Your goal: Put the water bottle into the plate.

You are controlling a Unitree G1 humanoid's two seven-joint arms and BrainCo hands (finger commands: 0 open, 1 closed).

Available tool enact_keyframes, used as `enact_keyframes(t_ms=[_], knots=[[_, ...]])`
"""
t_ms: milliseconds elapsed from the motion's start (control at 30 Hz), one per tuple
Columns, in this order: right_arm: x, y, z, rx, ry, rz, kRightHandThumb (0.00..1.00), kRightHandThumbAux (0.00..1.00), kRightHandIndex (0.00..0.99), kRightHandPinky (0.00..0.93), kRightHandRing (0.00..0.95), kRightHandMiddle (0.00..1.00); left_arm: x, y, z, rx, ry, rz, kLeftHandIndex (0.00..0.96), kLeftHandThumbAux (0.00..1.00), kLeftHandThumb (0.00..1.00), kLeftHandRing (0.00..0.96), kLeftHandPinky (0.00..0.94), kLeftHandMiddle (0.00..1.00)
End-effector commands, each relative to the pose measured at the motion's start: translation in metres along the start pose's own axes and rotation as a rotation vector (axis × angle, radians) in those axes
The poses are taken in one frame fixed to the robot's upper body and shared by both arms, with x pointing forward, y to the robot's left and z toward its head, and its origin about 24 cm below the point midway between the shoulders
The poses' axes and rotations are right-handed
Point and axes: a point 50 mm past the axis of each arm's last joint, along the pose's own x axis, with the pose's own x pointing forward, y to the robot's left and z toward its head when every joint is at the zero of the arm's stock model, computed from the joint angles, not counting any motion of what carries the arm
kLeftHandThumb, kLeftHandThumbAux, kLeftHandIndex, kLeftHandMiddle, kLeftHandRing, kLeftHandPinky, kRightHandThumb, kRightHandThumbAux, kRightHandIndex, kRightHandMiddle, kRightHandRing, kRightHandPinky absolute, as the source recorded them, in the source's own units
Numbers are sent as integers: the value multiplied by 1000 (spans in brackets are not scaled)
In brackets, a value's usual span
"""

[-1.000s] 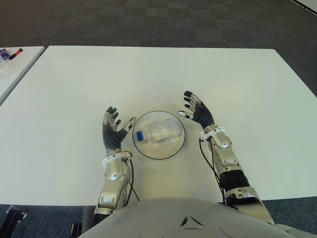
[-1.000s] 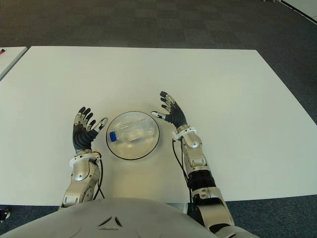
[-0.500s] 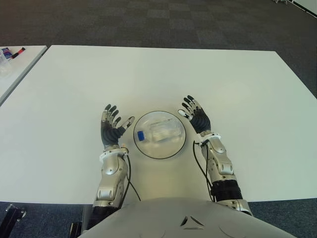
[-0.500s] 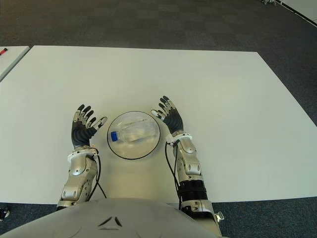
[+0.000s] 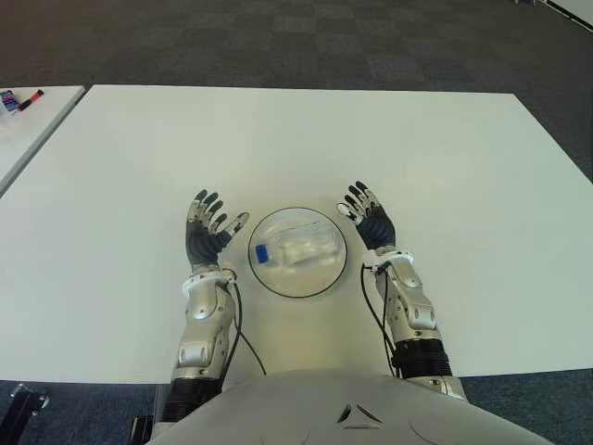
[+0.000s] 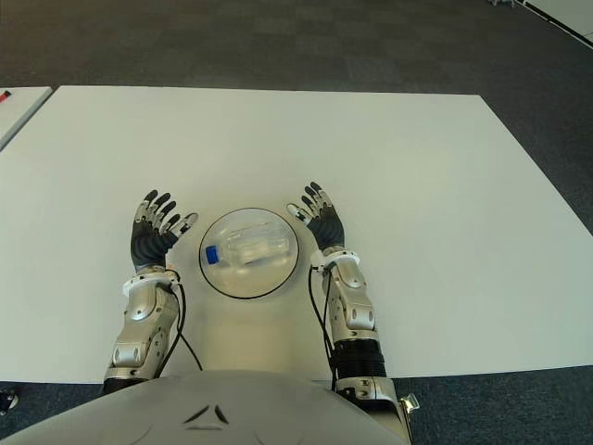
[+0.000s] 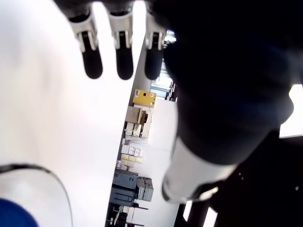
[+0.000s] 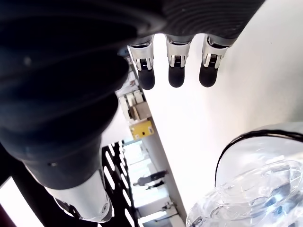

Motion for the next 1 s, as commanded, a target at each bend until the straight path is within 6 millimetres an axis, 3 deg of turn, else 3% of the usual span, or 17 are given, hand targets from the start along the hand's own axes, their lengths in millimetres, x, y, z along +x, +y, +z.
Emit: enact_keyframes(t_ms=[33, 1000], knots=[[0, 15, -12, 77, 38, -3, 0, 865, 0, 43, 0, 0, 3, -4, 0, -42, 24, -4, 145, 995, 15, 188, 217, 191], [-4, 37, -21, 14, -36, -43, 0, 837, 0, 40, 0, 1, 18, 4, 12, 1, 39, -60, 158, 998, 36, 214, 225, 232]])
